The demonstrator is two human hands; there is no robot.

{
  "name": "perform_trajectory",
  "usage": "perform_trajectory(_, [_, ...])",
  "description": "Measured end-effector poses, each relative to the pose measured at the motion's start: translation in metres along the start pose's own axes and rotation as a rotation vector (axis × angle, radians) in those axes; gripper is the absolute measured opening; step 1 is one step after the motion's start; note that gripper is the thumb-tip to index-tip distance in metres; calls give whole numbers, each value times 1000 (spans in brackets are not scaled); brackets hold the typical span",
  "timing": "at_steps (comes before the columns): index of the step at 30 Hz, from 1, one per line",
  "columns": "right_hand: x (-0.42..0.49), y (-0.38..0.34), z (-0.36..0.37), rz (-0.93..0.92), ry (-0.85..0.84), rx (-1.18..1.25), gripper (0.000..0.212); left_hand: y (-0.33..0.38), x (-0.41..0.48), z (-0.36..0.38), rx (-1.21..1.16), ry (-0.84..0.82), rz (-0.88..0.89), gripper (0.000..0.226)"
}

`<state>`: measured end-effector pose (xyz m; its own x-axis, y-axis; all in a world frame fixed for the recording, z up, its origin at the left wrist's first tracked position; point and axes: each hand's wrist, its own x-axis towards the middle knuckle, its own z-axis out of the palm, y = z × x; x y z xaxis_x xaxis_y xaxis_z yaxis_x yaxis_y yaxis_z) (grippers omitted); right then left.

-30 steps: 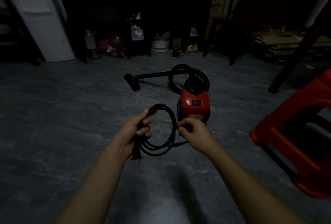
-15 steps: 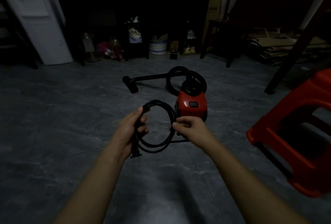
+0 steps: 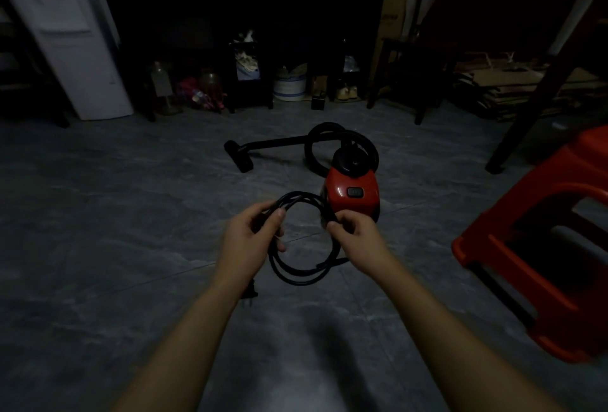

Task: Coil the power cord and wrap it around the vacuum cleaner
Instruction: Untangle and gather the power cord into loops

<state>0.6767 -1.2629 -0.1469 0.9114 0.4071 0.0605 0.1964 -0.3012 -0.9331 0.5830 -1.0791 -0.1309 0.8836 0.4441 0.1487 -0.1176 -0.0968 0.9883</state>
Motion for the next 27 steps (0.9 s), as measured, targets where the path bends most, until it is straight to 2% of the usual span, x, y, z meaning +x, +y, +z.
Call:
perform_trajectory(7, [1,0,-6,10,-11,-33,13,-9,6,-2,133,-24,-2,5])
perform_trajectory(10, [1,-2,-5,28,-52,-38,12,-15,4,-2,255,-39,32,10])
perform_trajectory(13, [0,-6,-2,55,-100,65,14,-18,2,0,336,-39,76,15])
perform_trajectory(18, [0,-15,-3,93,-114,172,28,-24,6,0,303,18,42,17])
perform_trajectory(23, [0,-14,-3,109,-96,201,26,-33,9,-2,370,-3,19,22])
perform_trajectory(25, [0,-15,-3,130,-57,205,24,-36,10,-2,440,62,14,31])
perform_trajectory(27, [0,-15,-1,149,-3,205,24,-32,7,1,493,202,69,26])
